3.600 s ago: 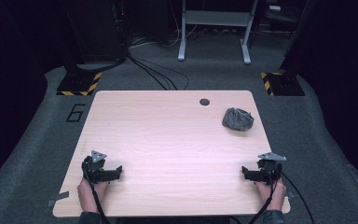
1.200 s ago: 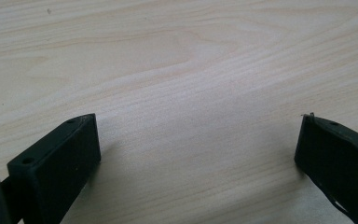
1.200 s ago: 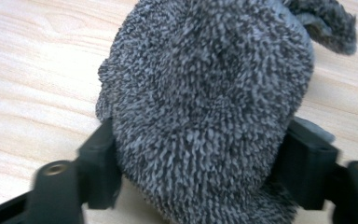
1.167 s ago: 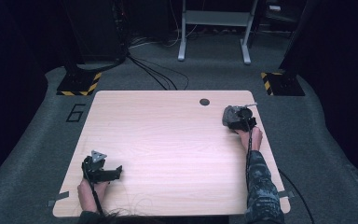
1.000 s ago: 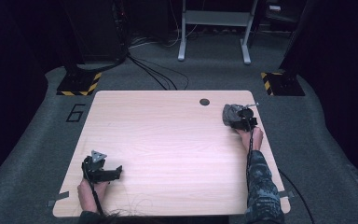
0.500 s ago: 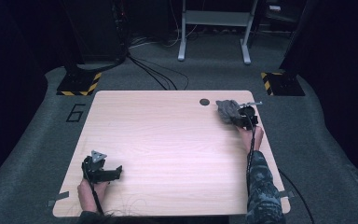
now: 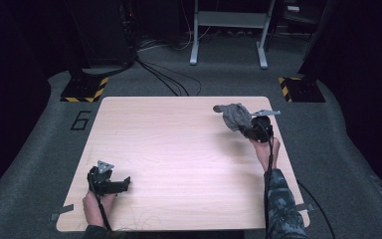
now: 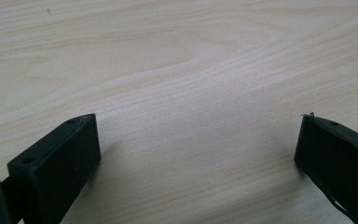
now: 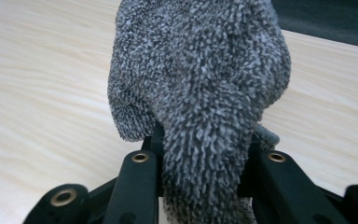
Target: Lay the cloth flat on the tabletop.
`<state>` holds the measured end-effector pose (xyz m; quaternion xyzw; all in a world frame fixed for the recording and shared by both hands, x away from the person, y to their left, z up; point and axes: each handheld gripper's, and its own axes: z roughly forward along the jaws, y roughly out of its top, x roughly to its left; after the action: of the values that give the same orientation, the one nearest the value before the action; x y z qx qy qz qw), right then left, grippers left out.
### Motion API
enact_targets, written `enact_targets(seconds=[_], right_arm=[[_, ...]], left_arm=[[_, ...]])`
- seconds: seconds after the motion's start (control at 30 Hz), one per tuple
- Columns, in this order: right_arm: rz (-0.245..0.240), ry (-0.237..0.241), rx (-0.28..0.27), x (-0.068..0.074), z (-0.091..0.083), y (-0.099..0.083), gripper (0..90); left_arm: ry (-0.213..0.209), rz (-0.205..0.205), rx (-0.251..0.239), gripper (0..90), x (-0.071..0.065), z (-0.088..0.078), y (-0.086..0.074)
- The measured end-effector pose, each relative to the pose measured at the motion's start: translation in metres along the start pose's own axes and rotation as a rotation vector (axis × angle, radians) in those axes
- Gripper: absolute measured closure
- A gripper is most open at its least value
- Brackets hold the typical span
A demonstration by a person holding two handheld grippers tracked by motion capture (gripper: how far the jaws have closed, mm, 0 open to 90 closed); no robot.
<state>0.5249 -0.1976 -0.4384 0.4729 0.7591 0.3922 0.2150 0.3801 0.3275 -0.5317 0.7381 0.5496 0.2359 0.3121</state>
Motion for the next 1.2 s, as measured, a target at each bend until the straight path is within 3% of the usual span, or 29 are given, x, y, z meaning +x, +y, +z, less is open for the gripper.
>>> enact_targets(seconds=[0.17, 0.2, 0.3, 0.37, 0.47, 0.83, 0.9, 1.0, 1.07, 1.2], right_arm=[[-0.063, 0.049, -0.009, 0.026, -0.009, -0.003, 69.3], [-0.085, 0.072, -0.011, 0.038, -0.012, -0.004, 69.3], [-0.101, 0.09, -0.013, 0.048, -0.015, -0.004, 69.3], [-0.136, 0.125, -0.017, 0.066, -0.018, -0.007, 69.2], [-0.151, 0.149, -0.018, 0.076, -0.019, -0.009, 69.1], [-0.247, 0.265, 0.065, 0.133, -0.009, -0.04, 68.6], [-0.288, 0.298, 0.101, 0.148, -0.004, -0.048, 68.3], [-0.313, 0.319, 0.117, 0.157, 0.001, -0.054, 67.2], [-0.34, 0.321, 0.138, 0.166, 0.006, -0.061, 62.5], [-0.361, 0.311, 0.195, 0.174, 0.014, -0.072, 40.7]], left_arm=[[0.0, 0.0, 0.0, 0.0, 0.0, 0.0, 0.0], [0.0, 0.0, 0.0, 0.0, 0.0, 0.0, 0.0], [0.001, -0.009, -0.007, 0.0, -0.001, 0.0, 0.0], [0.001, -0.009, -0.007, 0.0, -0.001, 0.001, 0.0], [0.002, -0.009, -0.007, 0.0, -0.001, 0.001, 0.0], [0.0, -0.008, -0.002, 0.0, 0.0, 0.0, 0.0], [0.0, -0.008, -0.004, 0.0, 0.0, 0.001, 0.0], [0.002, -0.007, -0.002, 0.0, 0.0, 0.0, 0.0], [0.001, -0.007, -0.002, 0.1, 0.0, 0.001, 0.0], [0.004, -0.006, -0.008, 0.1, 0.0, 0.001, 0.0]])
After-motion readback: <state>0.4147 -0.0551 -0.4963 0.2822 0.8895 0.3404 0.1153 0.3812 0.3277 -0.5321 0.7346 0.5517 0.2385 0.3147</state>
